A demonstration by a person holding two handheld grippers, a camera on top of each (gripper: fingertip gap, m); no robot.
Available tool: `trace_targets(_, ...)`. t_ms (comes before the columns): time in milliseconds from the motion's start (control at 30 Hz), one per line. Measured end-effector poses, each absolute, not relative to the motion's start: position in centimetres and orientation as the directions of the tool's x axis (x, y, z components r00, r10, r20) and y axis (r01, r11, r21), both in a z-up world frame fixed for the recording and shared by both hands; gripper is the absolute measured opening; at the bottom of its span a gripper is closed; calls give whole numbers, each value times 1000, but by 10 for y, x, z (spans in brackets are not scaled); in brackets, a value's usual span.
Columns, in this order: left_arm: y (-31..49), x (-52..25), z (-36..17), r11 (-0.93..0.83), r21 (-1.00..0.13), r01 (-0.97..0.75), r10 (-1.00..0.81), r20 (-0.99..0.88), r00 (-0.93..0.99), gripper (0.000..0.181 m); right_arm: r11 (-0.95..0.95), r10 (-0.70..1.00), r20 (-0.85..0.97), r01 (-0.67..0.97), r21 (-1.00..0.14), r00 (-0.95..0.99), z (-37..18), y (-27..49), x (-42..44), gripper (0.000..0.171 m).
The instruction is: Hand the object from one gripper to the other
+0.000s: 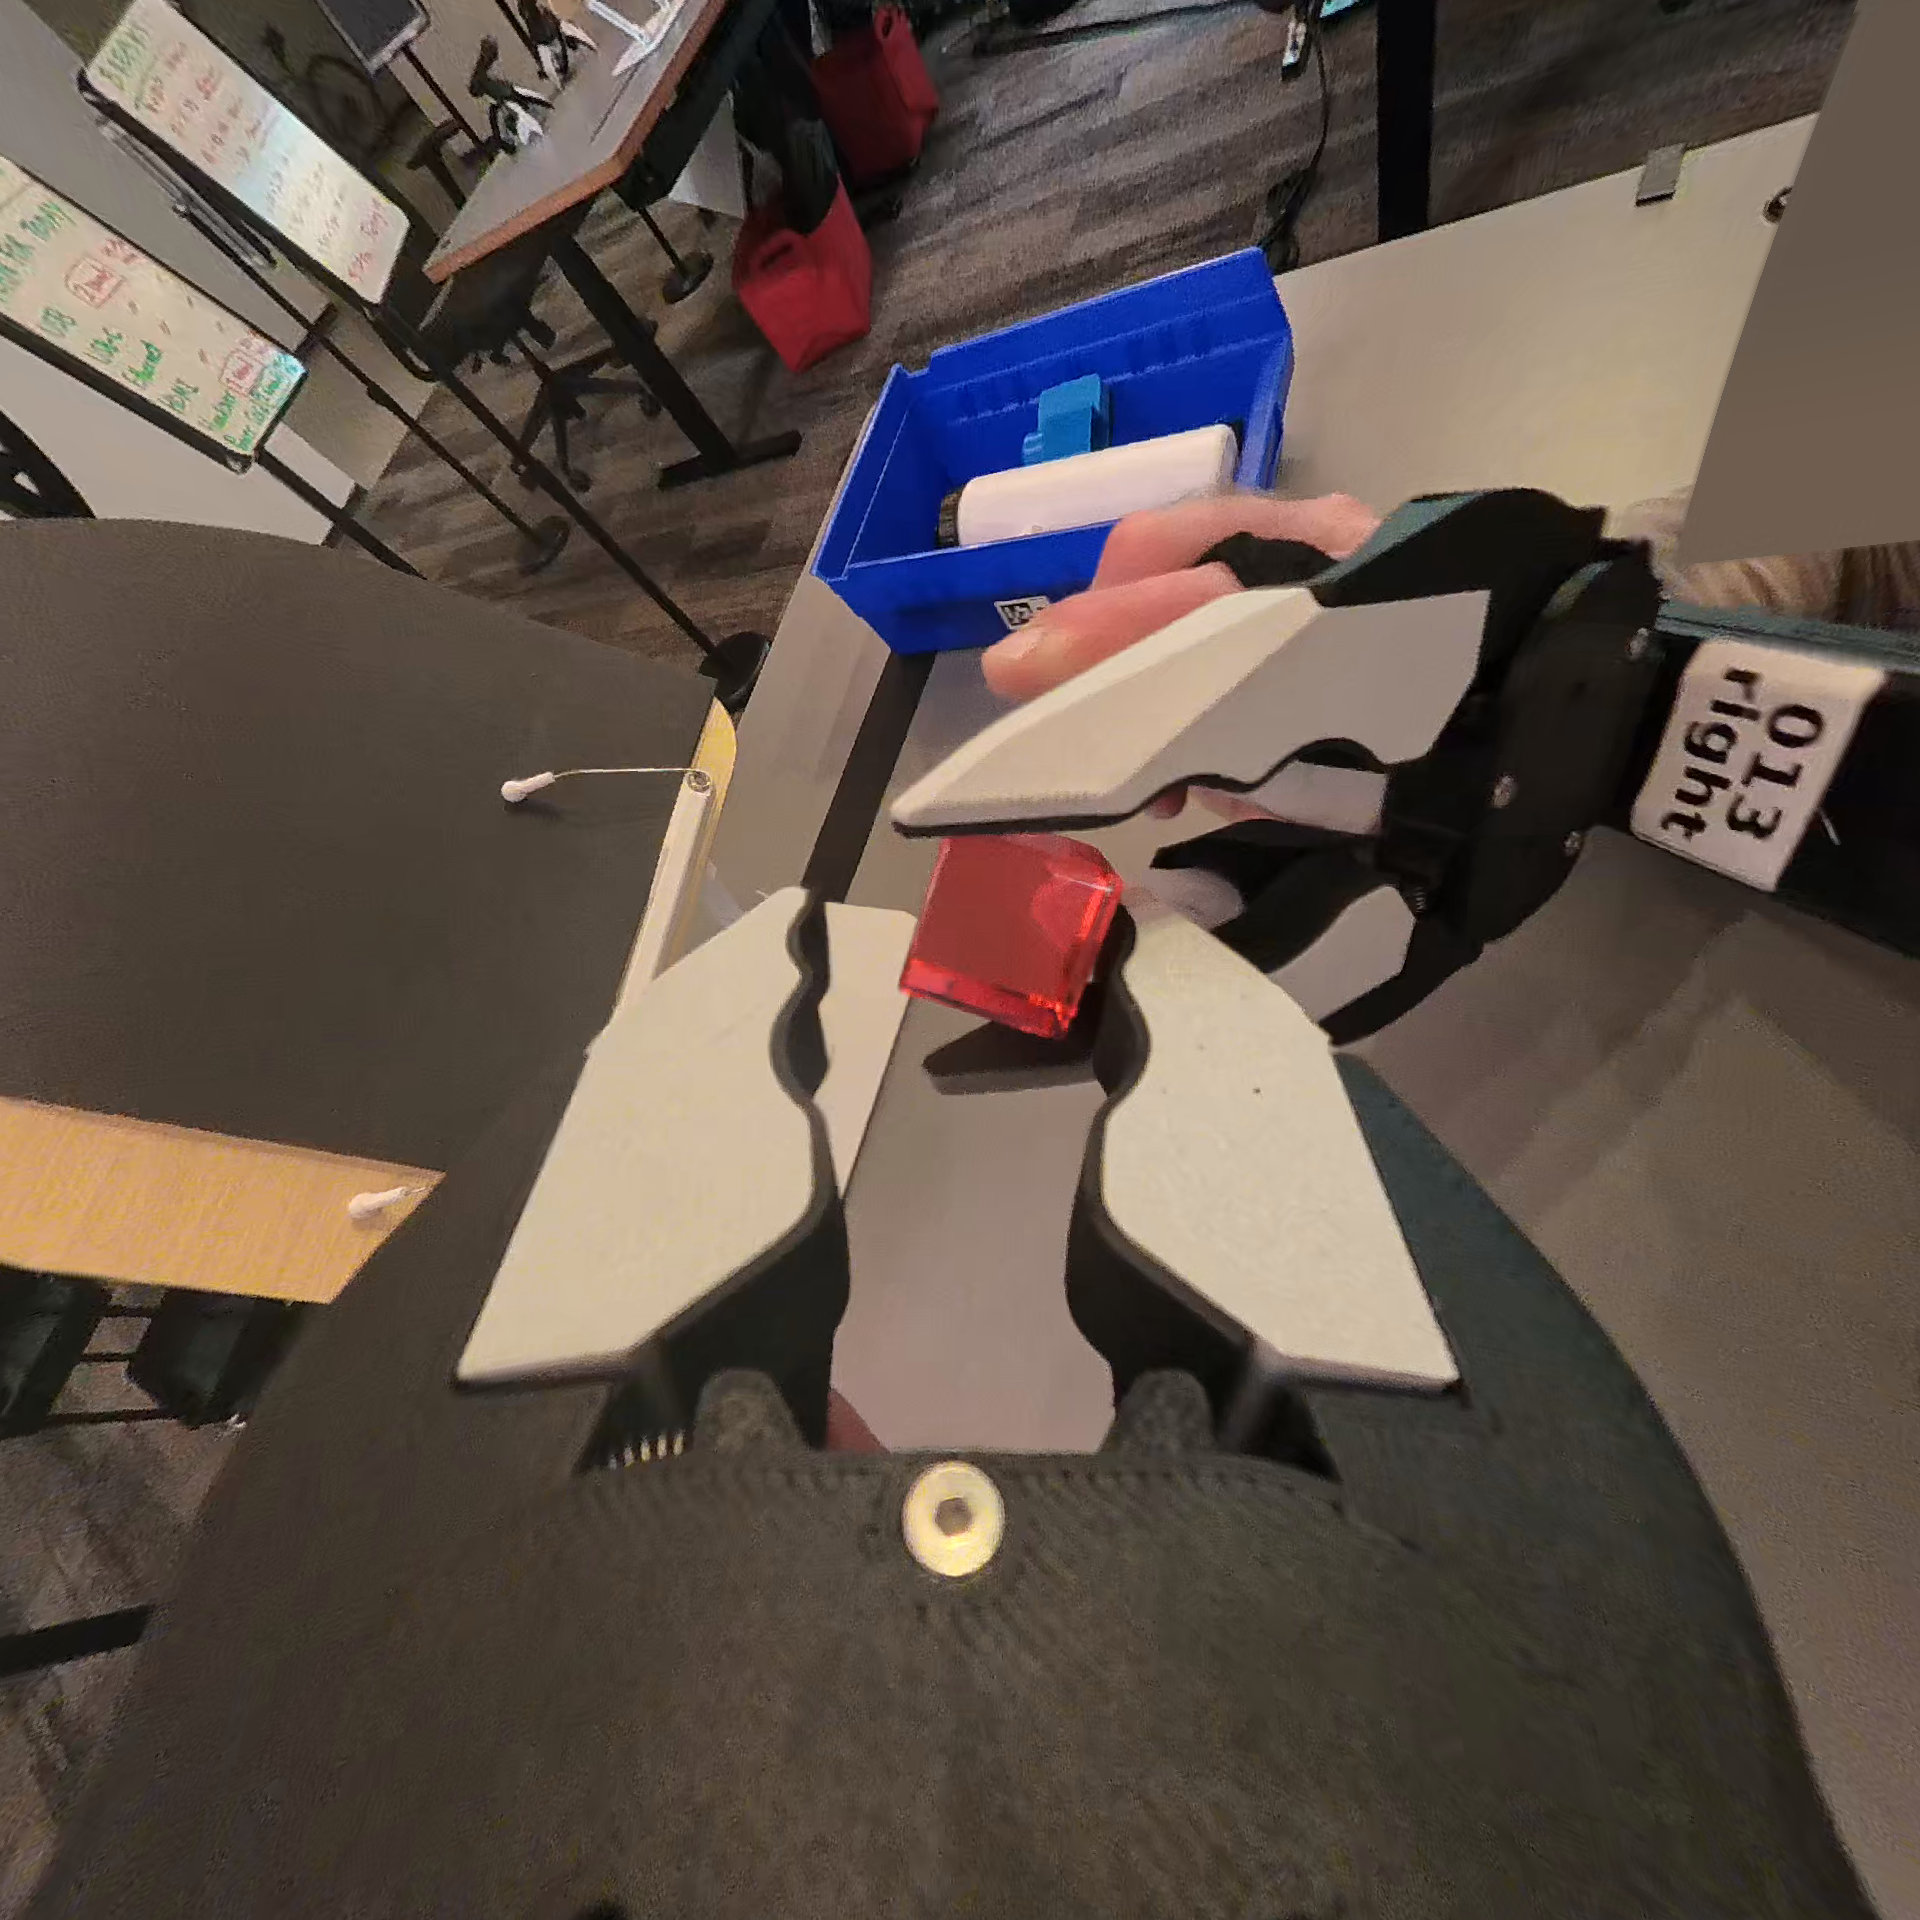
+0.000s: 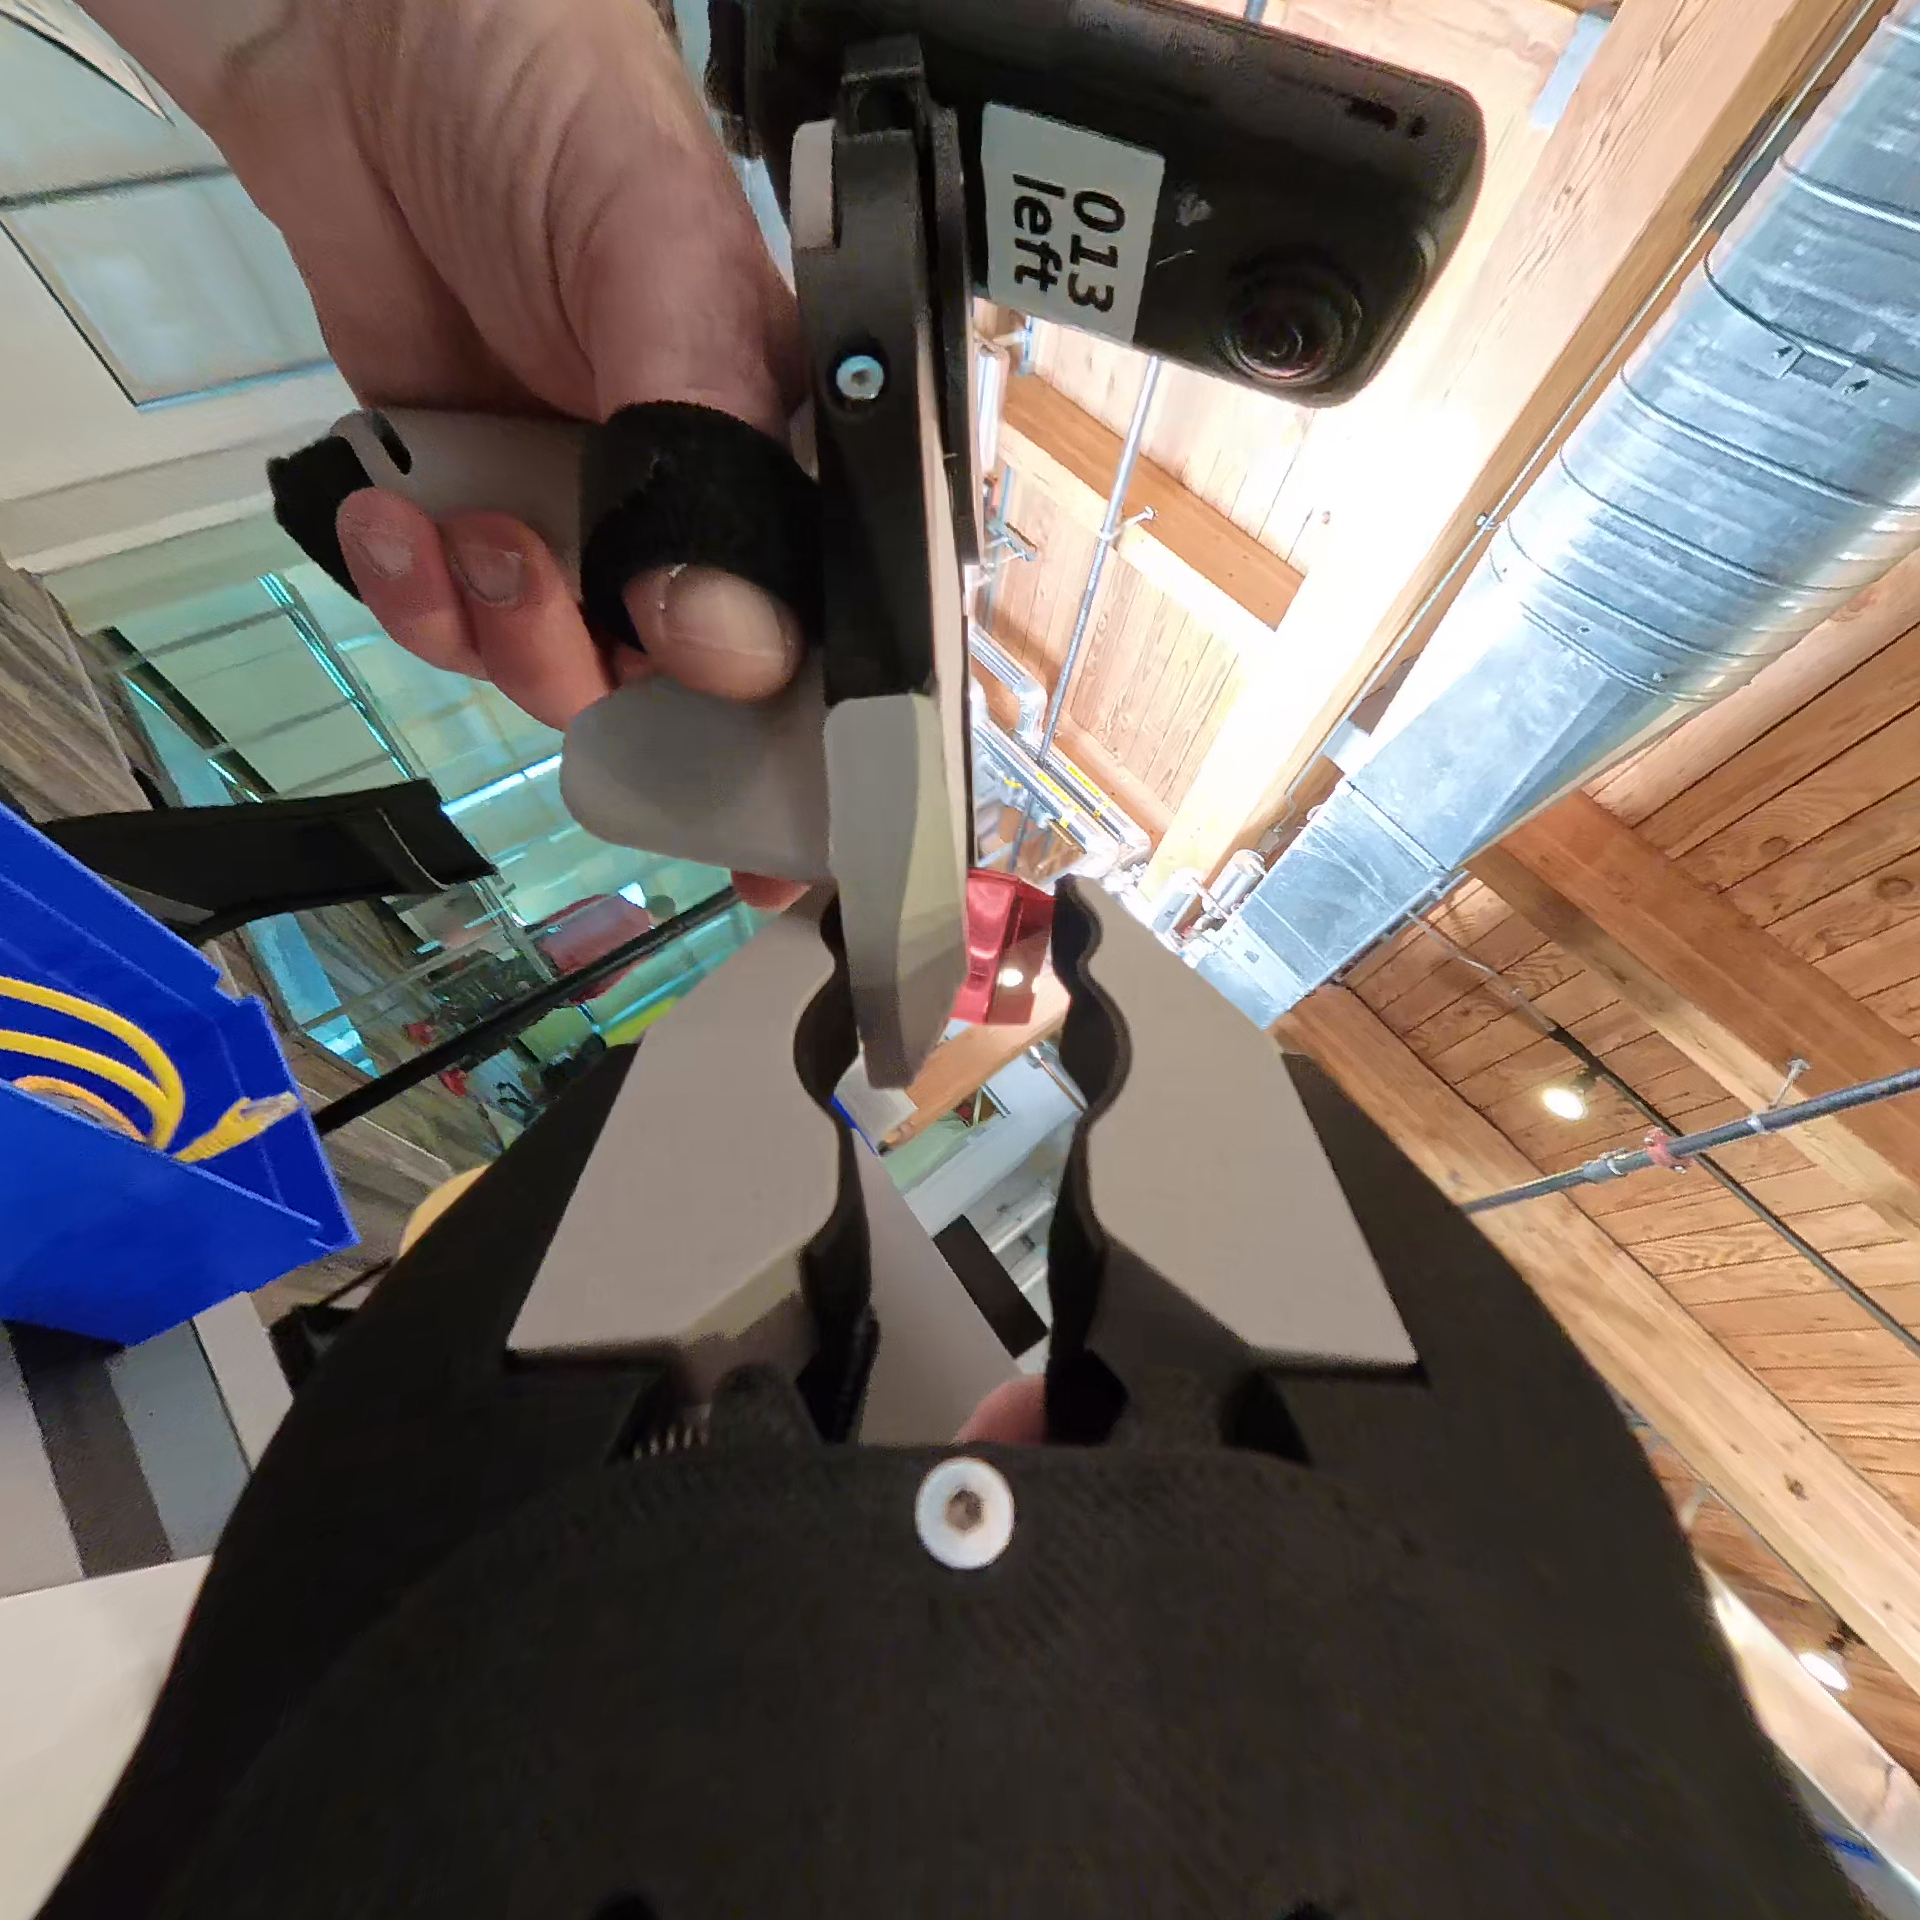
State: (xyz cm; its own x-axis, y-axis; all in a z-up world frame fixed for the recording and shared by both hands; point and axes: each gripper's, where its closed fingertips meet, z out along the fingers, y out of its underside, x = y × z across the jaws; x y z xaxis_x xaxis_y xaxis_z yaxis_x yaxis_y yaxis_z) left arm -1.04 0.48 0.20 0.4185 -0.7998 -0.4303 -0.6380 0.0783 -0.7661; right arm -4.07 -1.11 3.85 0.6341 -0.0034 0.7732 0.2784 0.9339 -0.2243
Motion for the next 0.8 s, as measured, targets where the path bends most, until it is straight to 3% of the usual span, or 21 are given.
trace_targets(400,15,-10,14,207,-634,-746,-547,-707,449,33,902,-18,771,342,-262,637,42,5,-36,33)
trace_targets(800,12,-8,16,216,-636,-741,-560,-702,440,31,914,1,771,312,-259,636,44,1,-34,33)
